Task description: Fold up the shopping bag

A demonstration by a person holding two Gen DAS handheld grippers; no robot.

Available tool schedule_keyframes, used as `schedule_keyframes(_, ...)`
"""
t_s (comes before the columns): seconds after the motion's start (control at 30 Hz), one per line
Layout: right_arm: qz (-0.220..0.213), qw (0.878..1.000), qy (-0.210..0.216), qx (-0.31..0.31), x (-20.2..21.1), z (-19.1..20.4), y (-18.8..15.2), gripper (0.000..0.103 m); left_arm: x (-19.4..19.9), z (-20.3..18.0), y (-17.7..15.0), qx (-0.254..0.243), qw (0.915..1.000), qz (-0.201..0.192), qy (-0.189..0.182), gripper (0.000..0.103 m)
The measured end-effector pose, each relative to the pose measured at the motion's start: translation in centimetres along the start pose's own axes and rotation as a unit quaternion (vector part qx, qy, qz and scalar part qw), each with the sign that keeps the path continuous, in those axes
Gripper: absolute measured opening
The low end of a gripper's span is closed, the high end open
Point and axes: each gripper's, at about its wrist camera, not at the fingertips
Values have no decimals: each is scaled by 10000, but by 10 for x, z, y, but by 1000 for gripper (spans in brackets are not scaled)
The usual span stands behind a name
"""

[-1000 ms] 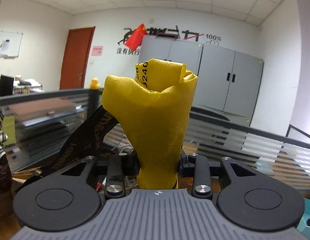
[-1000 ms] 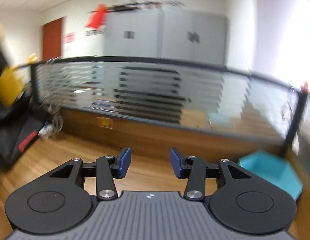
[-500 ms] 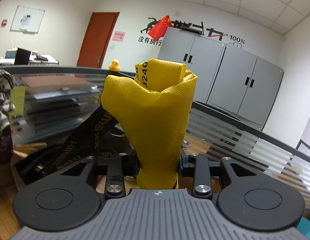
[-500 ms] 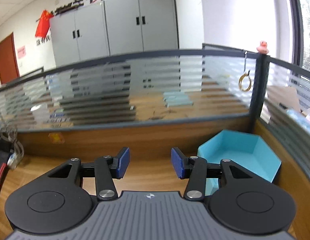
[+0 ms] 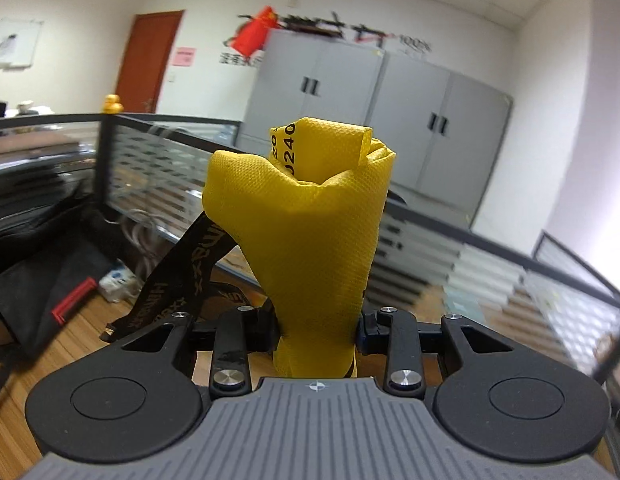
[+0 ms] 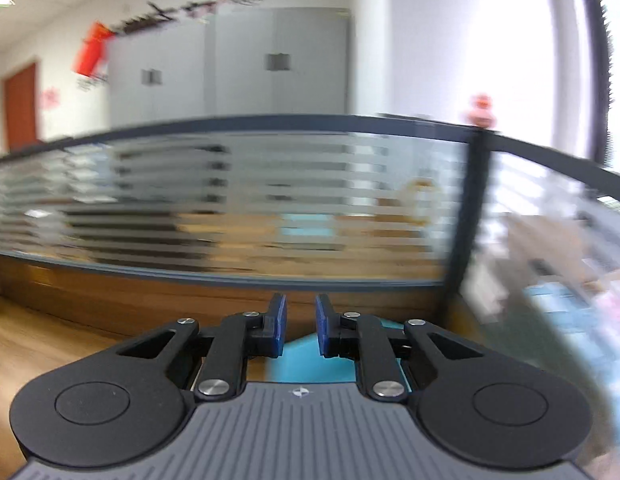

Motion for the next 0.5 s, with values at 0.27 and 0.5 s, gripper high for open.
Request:
schedule_keyframes(0.27, -820, 9956, -444, 20, -58, -62, 16, 1, 24, -39, -6, -330, 9989, 153, 311, 37)
schedule_keyframes(0.5, -1216, 9922, -214, 159, -120, -81, 38, 1, 32, -59, -12, -514, 9966, 211, 604, 37)
Point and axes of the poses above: each gripper's, at about its wrist camera, not at the fingertips, and x roughly against the way its jaws point, z to its left, y to its top, and after that the axes turned 9 degrees about -z, right-handed
